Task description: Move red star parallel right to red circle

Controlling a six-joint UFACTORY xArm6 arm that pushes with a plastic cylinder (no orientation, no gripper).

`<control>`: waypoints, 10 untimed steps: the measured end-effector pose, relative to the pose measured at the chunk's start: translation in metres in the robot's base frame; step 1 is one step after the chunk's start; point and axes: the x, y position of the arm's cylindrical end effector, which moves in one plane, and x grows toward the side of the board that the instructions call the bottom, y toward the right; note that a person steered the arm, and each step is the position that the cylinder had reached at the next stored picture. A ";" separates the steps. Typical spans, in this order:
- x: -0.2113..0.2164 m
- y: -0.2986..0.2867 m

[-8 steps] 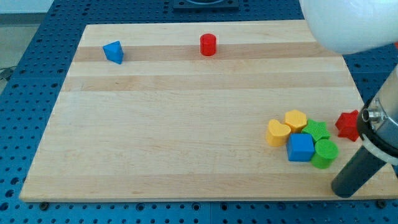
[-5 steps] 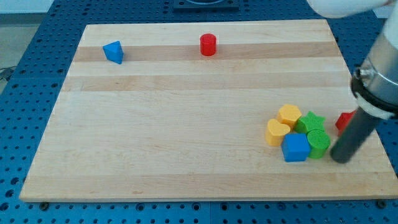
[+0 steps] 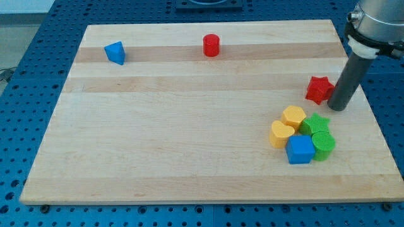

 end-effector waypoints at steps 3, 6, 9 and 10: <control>-0.089 -0.040; -0.109 -0.039; -0.137 -0.070; -0.123 -0.158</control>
